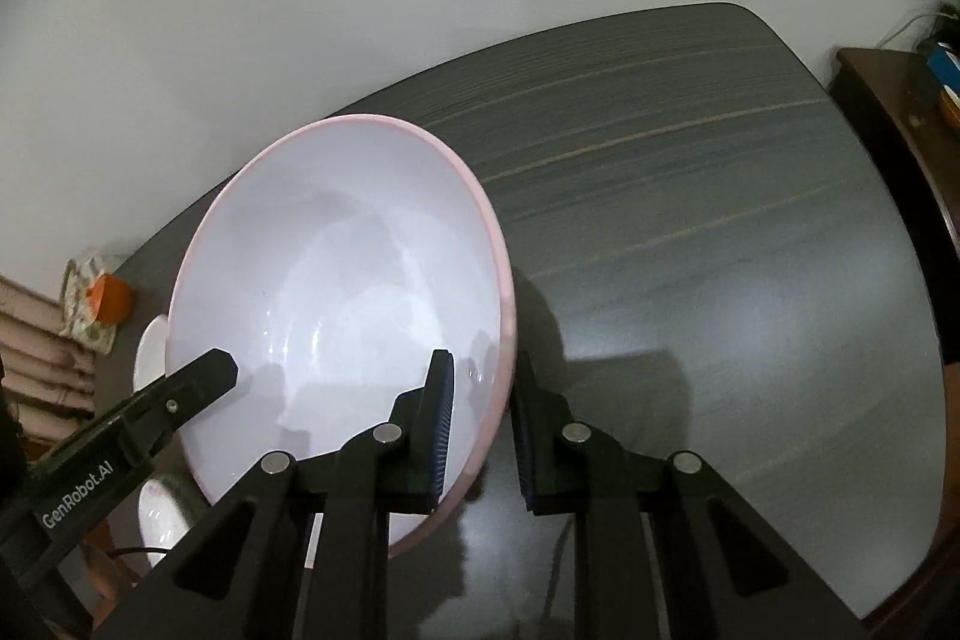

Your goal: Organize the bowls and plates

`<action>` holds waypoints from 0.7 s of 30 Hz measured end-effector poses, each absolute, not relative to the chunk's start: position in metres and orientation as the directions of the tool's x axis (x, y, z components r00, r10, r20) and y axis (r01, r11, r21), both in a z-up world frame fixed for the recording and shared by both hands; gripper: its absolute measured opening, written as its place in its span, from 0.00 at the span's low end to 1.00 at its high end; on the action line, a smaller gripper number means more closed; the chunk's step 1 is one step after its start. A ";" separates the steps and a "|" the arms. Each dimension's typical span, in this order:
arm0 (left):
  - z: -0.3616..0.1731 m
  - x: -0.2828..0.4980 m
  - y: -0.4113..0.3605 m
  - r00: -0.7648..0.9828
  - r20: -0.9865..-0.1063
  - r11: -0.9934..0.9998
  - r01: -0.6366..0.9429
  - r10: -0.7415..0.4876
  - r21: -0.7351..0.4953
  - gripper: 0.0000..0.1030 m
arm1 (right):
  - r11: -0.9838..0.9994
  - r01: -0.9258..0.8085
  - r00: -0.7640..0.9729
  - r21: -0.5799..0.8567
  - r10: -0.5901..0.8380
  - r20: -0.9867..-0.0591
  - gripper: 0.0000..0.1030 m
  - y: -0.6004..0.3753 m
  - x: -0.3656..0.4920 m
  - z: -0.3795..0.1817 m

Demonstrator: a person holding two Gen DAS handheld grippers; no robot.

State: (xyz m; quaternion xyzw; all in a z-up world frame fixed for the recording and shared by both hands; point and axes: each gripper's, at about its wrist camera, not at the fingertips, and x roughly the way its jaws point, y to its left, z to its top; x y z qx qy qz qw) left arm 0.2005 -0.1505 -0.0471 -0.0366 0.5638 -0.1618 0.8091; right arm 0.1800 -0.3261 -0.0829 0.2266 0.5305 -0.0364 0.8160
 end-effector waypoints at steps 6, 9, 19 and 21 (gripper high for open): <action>-0.029 0.159 -0.123 0.311 -0.908 0.953 0.201 -0.280 -0.226 0.14 | 0.896 0.279 0.437 0.347 0.204 -0.876 0.18 -0.304 0.158 -0.063; -0.022 0.137 -0.106 0.317 -0.906 0.954 0.197 -0.279 -0.224 0.14 | 0.904 0.262 0.432 0.338 0.203 -0.879 0.18 -0.290 0.142 -0.055; -0.040 0.085 -0.067 0.303 -0.914 0.961 0.147 -0.270 -0.235 0.14 | 0.912 0.230 0.401 0.341 0.230 -0.887 0.20 -0.234 0.073 -0.074; -0.045 0.077 -0.060 0.301 -0.915 0.962 0.123 -0.270 -0.243 0.14 | 0.914 0.227 0.391 0.336 0.231 -0.891 0.20 -0.224 0.066 -0.080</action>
